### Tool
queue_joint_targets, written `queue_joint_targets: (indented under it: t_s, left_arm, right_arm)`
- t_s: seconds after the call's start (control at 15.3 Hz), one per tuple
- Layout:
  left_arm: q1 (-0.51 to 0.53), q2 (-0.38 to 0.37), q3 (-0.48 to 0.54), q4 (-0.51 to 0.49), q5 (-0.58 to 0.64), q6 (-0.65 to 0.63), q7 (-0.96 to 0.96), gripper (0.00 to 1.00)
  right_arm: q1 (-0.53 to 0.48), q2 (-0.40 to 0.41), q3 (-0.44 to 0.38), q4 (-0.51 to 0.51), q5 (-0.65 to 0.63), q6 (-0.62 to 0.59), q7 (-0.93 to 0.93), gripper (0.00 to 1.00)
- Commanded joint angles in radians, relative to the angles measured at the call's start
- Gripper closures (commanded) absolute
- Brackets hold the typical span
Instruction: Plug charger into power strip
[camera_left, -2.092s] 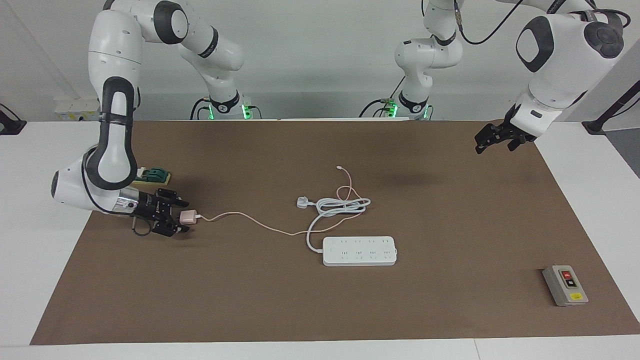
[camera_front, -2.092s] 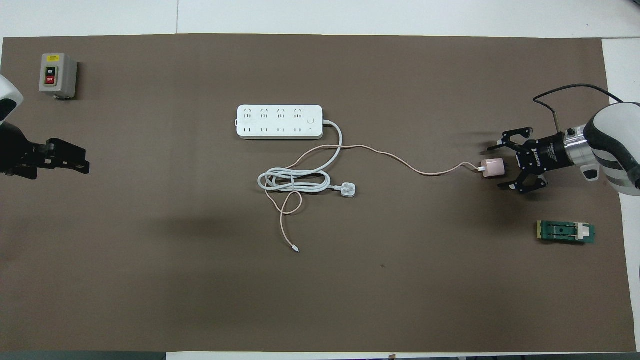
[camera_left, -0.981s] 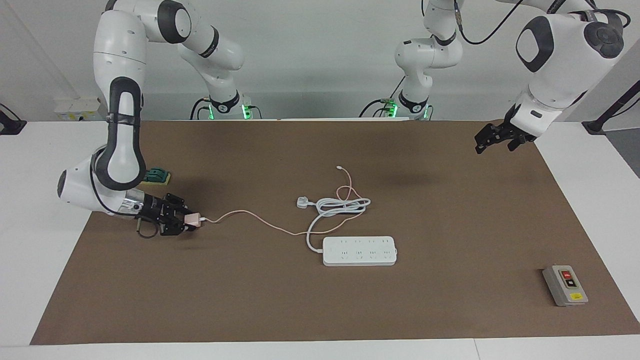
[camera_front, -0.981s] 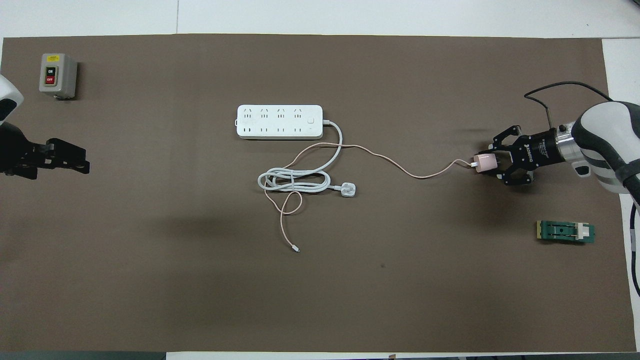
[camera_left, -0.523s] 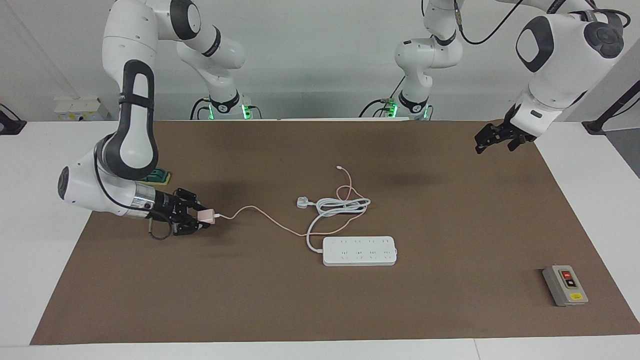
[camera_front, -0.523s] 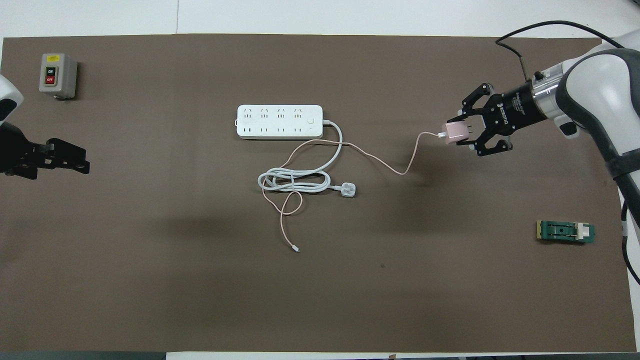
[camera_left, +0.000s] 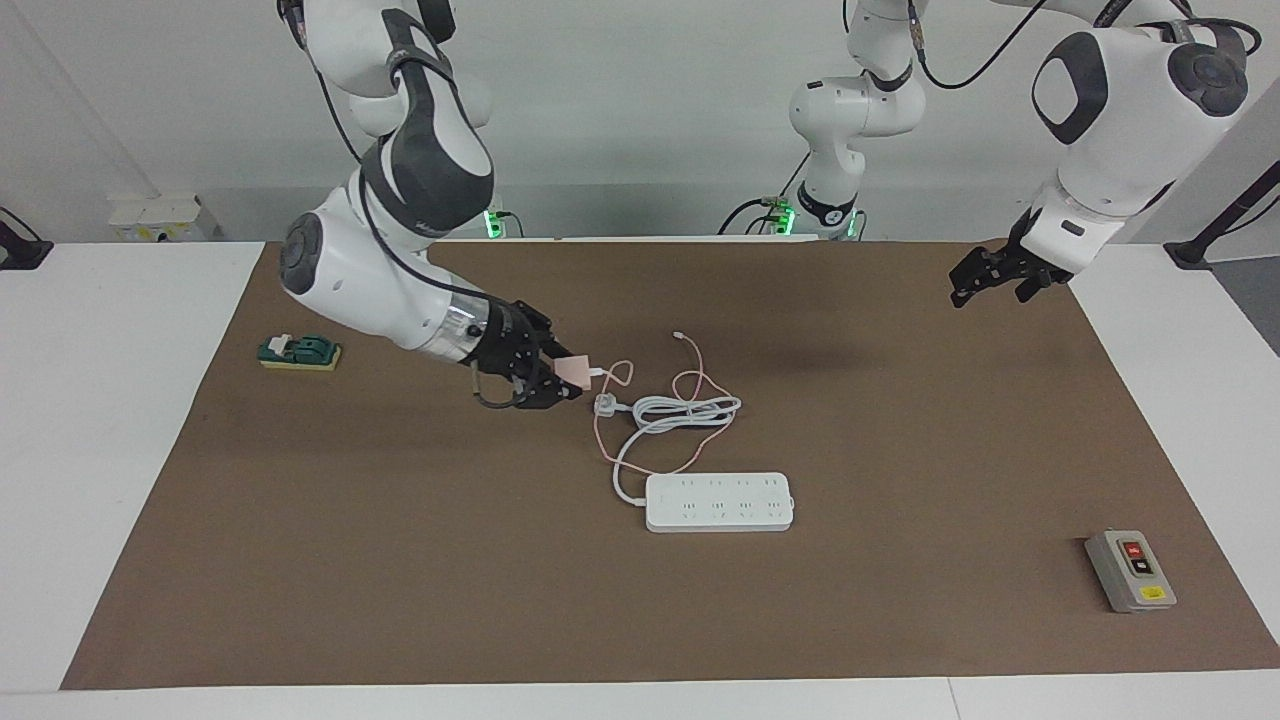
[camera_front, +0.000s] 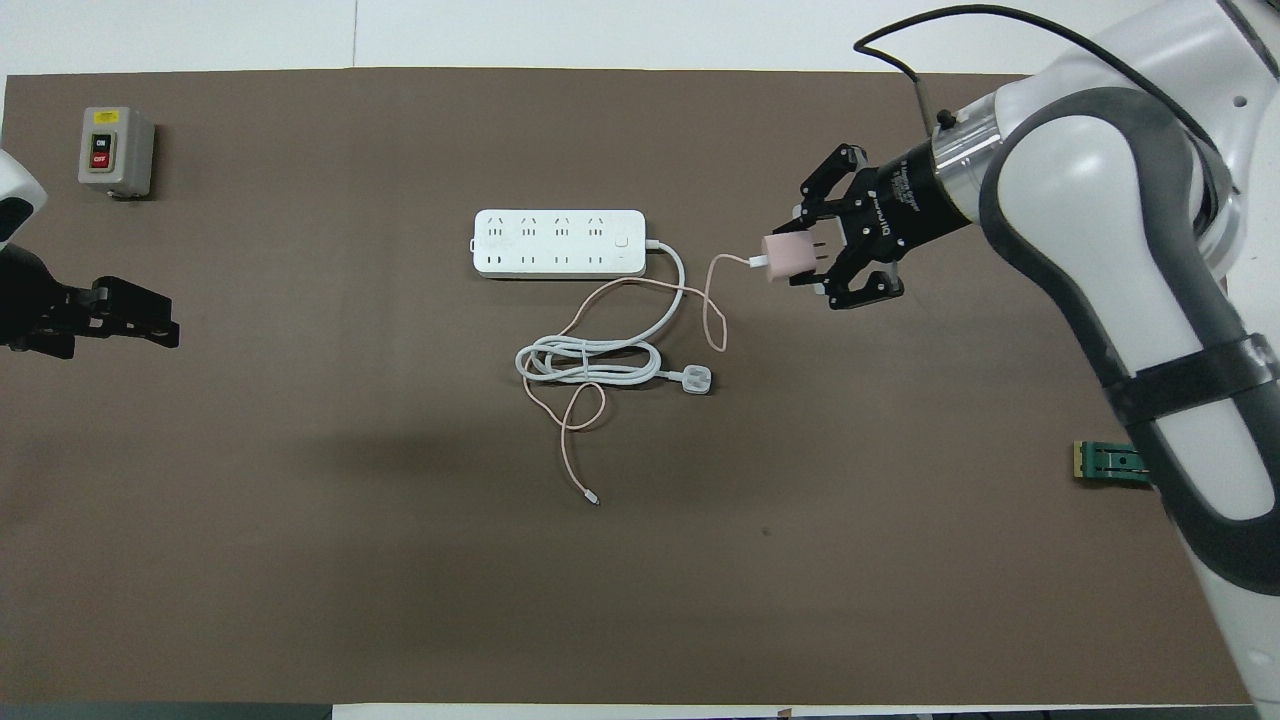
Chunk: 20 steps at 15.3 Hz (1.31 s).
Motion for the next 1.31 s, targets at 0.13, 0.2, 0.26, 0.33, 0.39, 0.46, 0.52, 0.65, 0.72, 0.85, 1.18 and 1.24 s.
queue_joint_targets:
  t_s: [0.13, 0.2, 0.26, 0.33, 0.39, 0.46, 0.52, 0.65, 0.72, 0.85, 1.18, 1.24]
  left_arm:
    - [0.008, -0.017, -0.006, -0.005, 0.006, -0.007, 0.0, 0.0]
    - [0.008, -0.017, -0.004, -0.005, 0.006, -0.008, -0.002, 0.0]
    - [0.008, -0.017, -0.006, -0.005, 0.006, -0.007, 0.0, 0.0]
    - [0.008, -0.017, -0.004, -0.005, 0.006, -0.007, 0.0, 0.0]
    - [0.008, -0.017, -0.006, -0.005, 0.006, -0.007, 0.0, 0.0]
    - [0.008, -0.017, -0.006, -0.005, 0.006, -0.008, 0.0, 0.0]
    - [0.008, -0.018, -0.004, -0.005, 0.006, -0.007, -0.002, 0.0]
    - [0.008, -0.018, -0.006, -0.005, 0.006, -0.007, 0.0, 0.0]
    - [0.008, -0.018, -0.006, -0.005, 0.006, -0.007, 0.0, 0.0]
    - [0.008, -0.018, -0.004, -0.005, 0.006, -0.007, 0.0, 0.0]
    - [0.008, -0.018, -0.006, -0.005, 0.006, -0.007, 0.0, 0.0]
    - [0.008, -0.017, -0.006, -0.005, 0.006, -0.007, 0.0, 0.0]
  right_arm:
    - [0.152, 0.008, -0.002, -0.003, 0.016, 0.17, 0.182, 1.0]
    - [0.178, 0.011, -0.002, -0.004, 0.016, 0.205, 0.22, 1.0]
    - [0.201, 0.012, -0.002, -0.01, 0.016, 0.237, 0.246, 1.0]
    - [0.218, 0.013, -0.002, -0.023, 0.016, 0.263, 0.258, 1.0]
    - [0.234, 0.013, -0.002, -0.039, 0.016, 0.292, 0.268, 1.0]
    - [0.247, 0.013, -0.002, -0.049, 0.016, 0.316, 0.277, 1.0]
    - [0.261, 0.014, -0.002, -0.056, 0.019, 0.334, 0.285, 1.0]
    - [0.266, 0.014, -0.002, -0.066, 0.036, 0.351, 0.288, 1.0]
    - [0.266, 0.014, -0.002, -0.066, 0.036, 0.351, 0.289, 1.0]
    - [0.266, 0.014, -0.002, -0.066, 0.036, 0.35, 0.289, 1.0]
    - [0.266, 0.014, -0.002, -0.066, 0.036, 0.339, 0.289, 1.0]
    - [0.264, 0.014, -0.002, -0.066, 0.036, 0.339, 0.289, 1.0]
